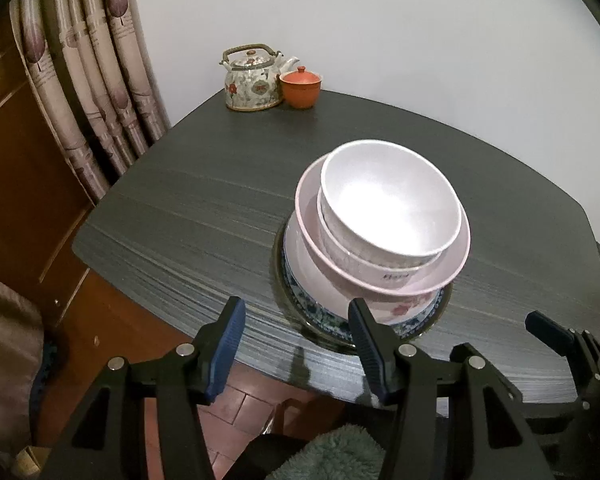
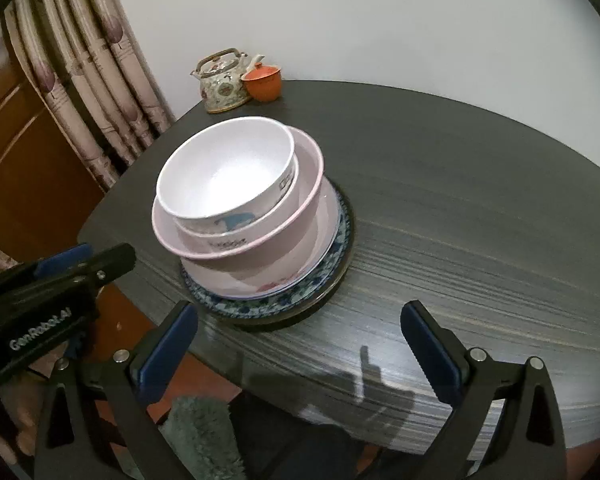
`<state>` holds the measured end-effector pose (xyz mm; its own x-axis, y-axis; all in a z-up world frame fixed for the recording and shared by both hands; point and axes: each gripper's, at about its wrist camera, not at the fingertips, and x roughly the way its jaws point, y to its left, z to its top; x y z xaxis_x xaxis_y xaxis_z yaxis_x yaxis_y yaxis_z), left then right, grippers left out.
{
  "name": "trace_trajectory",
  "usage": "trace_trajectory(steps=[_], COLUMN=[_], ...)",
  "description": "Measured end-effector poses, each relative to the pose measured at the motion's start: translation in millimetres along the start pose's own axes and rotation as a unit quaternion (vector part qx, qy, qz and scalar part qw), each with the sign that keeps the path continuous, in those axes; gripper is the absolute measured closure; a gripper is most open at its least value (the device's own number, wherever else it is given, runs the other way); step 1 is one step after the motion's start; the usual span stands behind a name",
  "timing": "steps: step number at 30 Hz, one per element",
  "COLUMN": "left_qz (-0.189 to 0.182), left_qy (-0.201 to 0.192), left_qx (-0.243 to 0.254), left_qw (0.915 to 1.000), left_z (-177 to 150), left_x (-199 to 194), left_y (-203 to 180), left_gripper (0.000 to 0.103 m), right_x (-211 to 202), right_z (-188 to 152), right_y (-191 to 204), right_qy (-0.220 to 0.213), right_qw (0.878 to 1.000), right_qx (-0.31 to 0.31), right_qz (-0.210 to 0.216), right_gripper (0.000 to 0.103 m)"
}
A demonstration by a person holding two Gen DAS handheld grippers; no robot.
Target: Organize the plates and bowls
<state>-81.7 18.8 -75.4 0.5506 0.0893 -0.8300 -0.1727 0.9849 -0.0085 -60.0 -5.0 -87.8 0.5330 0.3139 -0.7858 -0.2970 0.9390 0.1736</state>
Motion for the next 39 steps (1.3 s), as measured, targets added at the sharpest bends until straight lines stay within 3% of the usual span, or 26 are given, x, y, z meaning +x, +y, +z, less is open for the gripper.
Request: trace_trajectory(steps=[39], left_qz=[0.007], left_qy=[0.015], left_qx=[-0.007], left_qw=[0.9998], left_z=[-8.5], left_x=[10.0], left_y=[3.5], left_gripper=[0.048], right_x=[12.5], right_z=[-13.9], right_y=[5.6], right_qy=[0.030], right_qw=[0.999], right_qx=[0.001], right_qz=[-0.012], right_gripper=[0.001])
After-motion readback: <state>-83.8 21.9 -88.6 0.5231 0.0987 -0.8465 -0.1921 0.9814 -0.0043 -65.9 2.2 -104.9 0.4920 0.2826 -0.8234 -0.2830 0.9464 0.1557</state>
